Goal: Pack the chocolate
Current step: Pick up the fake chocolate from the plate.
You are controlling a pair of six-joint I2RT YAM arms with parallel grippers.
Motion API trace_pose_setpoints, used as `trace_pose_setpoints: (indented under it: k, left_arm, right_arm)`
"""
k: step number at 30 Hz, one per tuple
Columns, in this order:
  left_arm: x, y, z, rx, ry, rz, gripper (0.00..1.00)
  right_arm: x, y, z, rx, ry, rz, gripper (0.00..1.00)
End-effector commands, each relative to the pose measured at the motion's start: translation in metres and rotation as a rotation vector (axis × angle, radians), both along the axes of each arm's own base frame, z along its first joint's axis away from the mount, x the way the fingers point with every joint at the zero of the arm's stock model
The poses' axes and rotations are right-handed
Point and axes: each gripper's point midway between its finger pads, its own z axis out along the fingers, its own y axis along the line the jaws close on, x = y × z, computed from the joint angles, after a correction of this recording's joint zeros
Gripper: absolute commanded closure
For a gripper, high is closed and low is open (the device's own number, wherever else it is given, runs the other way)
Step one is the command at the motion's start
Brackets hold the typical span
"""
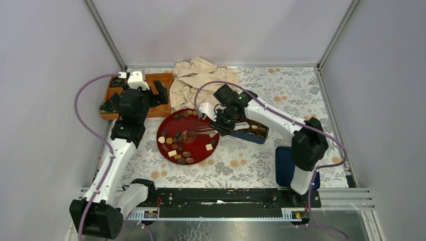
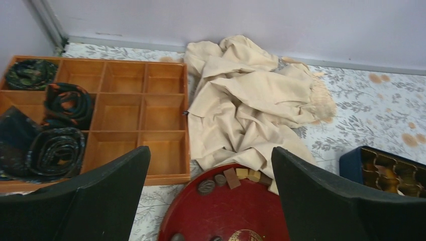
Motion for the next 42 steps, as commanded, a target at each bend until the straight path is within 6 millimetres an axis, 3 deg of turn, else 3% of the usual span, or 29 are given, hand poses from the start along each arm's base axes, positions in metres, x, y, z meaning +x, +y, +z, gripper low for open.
trace_pose_setpoints:
  k: [1,9,27,34,42]
  left_arm:
    - [-0.002,0.017,0.004,0.065,-0.026,0.070,0.01]
    - [-0.003,0.020,0.006,0.077,-0.030,0.082,0.01]
    - [-0.005,0.022,0.007,0.084,-0.036,0.087,0.01]
    - [-0.005,0.022,0.008,0.085,-0.038,0.087,0.01]
    - [-0.005,0.021,0.008,0.085,-0.036,0.084,0.01]
  right_arm:
    - [0.015,0.018,0.001,0.004,-0.017,-0.048,0.58]
    - [0.009,0.039,-0.019,-0.033,0.044,-0.032,0.56]
    - [0.003,0.067,-0.036,-0.057,0.085,-0.027,0.54]
    - [0.006,0.057,-0.023,-0.059,0.024,-0.035,0.85]
    - [-0.008,0.033,-0.001,-0.006,0.018,-0.020,0.95]
